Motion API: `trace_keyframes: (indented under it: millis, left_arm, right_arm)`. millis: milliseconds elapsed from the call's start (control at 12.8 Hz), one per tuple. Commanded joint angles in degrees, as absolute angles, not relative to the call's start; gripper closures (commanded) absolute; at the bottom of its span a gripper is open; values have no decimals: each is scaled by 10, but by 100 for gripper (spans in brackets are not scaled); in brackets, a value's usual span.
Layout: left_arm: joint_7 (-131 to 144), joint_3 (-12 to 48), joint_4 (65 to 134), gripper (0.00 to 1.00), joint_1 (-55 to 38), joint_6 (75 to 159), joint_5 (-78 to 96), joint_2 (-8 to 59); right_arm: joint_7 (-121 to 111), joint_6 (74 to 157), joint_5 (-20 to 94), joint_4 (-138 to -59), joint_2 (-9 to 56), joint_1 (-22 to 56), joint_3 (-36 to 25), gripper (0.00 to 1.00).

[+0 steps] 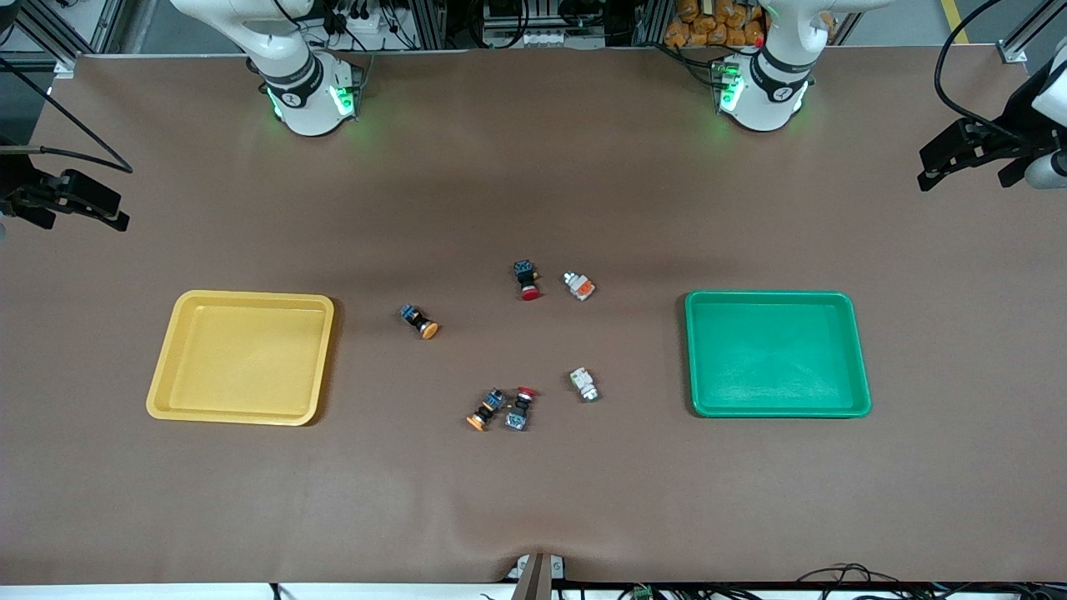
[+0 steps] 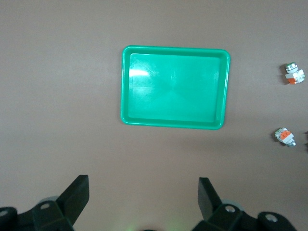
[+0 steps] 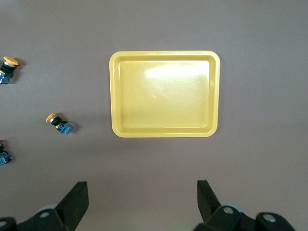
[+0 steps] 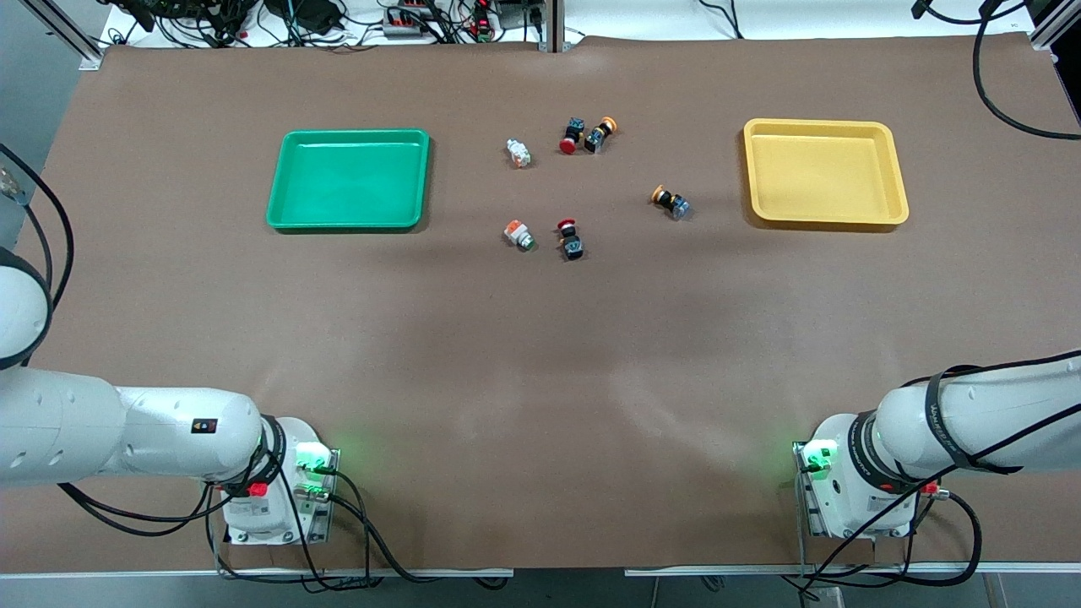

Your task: Place green and yellow buttons in trays

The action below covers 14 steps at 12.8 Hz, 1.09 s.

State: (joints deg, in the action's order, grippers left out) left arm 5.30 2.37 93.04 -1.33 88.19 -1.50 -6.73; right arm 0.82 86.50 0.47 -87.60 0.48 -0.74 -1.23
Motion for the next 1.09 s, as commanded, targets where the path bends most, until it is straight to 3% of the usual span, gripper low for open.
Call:
trace_keyframes:
  millis: [0, 1014]
  left_arm:
    - [45, 24, 914, 0, -1, 868, -14, -62]
    - [36, 11, 918, 0, 11, 839, -8, -61]
  right_arm:
    - [18, 863, -1, -867, 8, -7, -11, 0]
    - [15, 859, 5, -867, 18, -8, -12, 0]
